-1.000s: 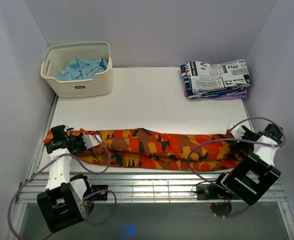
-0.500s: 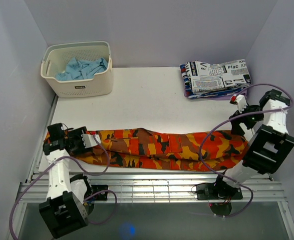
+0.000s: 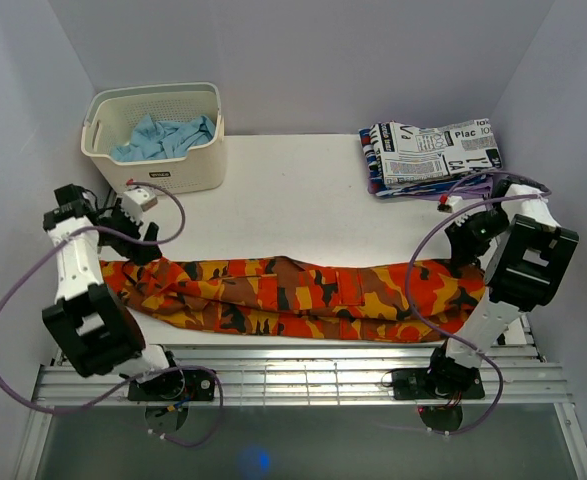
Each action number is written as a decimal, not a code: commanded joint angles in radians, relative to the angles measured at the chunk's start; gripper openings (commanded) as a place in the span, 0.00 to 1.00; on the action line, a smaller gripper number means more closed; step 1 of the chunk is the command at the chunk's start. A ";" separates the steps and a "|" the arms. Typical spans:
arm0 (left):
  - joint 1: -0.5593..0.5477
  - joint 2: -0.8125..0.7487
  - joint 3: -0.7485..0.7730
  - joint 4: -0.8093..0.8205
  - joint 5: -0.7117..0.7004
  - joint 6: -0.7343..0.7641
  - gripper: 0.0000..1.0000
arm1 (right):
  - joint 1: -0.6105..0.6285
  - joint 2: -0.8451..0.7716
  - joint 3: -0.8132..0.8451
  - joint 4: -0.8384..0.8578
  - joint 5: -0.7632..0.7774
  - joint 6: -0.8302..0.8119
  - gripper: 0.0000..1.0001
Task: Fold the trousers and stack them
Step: Flatten the trousers out
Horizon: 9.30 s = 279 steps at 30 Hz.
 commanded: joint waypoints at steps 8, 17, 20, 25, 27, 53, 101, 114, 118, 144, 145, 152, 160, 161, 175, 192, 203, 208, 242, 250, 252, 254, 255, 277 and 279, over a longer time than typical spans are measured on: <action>0.275 0.390 0.307 -0.346 -0.025 0.115 0.90 | 0.018 -0.292 -0.057 -0.027 -0.009 -0.138 0.08; 0.275 0.308 0.099 -0.104 -0.075 0.066 0.86 | 0.015 -0.566 -0.253 0.158 -0.024 -0.147 0.08; 0.275 0.379 0.155 -0.123 -0.038 0.032 0.86 | 0.015 -0.600 -0.269 0.180 -0.024 -0.138 0.08; 0.249 0.416 0.158 -0.159 0.007 0.013 0.86 | 0.015 -0.611 -0.265 0.180 -0.046 -0.107 0.08; 0.228 0.411 0.141 -0.130 0.011 -0.045 0.86 | 0.015 -0.608 -0.264 0.183 -0.046 -0.103 0.08; 0.243 0.365 0.216 0.004 -0.042 -0.585 0.00 | -0.094 -0.619 -0.250 0.381 -0.034 -0.011 0.08; 0.011 0.220 0.271 0.596 -0.569 -1.216 0.98 | 0.073 -0.192 0.034 0.812 0.418 0.537 0.90; 0.128 0.261 -0.104 1.128 0.076 -1.268 0.93 | 0.119 -0.289 0.024 0.343 0.039 0.325 0.90; 0.130 0.350 -0.131 1.280 0.129 -1.194 0.90 | 0.122 -0.283 0.035 0.298 0.026 0.330 0.90; 0.074 0.658 0.018 1.279 0.306 -1.061 0.48 | 0.133 -0.257 0.063 0.243 0.092 0.301 0.90; 0.074 0.646 0.021 1.247 0.318 -1.018 0.45 | 0.133 -0.258 0.058 0.246 0.092 0.299 0.90; 0.076 0.418 0.116 0.823 0.201 -0.960 0.00 | 0.133 -0.268 0.031 0.269 0.075 0.288 0.90; 0.085 0.548 0.454 0.289 -0.207 -1.382 0.00 | 0.132 -0.298 -0.022 0.289 0.107 0.267 0.91; 0.085 0.487 0.373 0.359 -0.240 -1.402 0.00 | 0.132 -0.304 -0.026 0.284 0.112 0.259 0.91; 0.085 0.664 0.567 0.466 -0.401 -1.435 0.56 | 0.141 -0.271 -0.046 0.260 0.163 0.236 0.93; 0.184 0.237 0.038 0.103 -0.346 -0.606 0.63 | 0.075 -0.410 -0.411 0.153 0.420 -0.028 0.81; 0.409 0.166 -0.130 0.149 -0.265 -0.402 0.68 | 0.070 -0.318 -0.338 0.074 0.312 0.021 0.82; 0.412 0.181 -0.151 0.321 -0.288 -0.558 0.73 | 0.070 -0.335 -0.342 0.066 0.318 0.014 0.83; -0.014 -0.168 0.112 0.140 -0.201 -0.911 0.00 | 0.070 -0.327 -0.290 0.080 0.287 -0.006 0.82; -0.113 -0.225 0.029 0.088 -0.553 -1.080 0.00 | 0.070 -0.314 -0.284 0.085 0.275 -0.008 0.82; -0.111 -0.238 -0.029 0.120 -0.649 -1.094 0.00 | 0.070 -0.314 -0.281 0.080 0.276 -0.006 0.82; -0.111 -0.225 -0.054 0.137 -0.772 -1.129 0.00 | 0.070 -0.310 -0.275 0.074 0.282 -0.005 0.82; -0.111 -0.206 -0.086 0.145 -0.807 -1.134 0.00 | 0.070 -0.310 -0.273 0.071 0.285 -0.005 0.82; 0.128 0.137 -0.040 0.426 -0.798 -0.807 0.73 | 0.073 -0.332 -0.374 0.112 0.330 0.000 0.72; 0.128 0.088 -0.023 0.395 -0.689 -0.756 0.78 | 0.072 -0.333 -0.405 0.128 0.338 0.005 0.69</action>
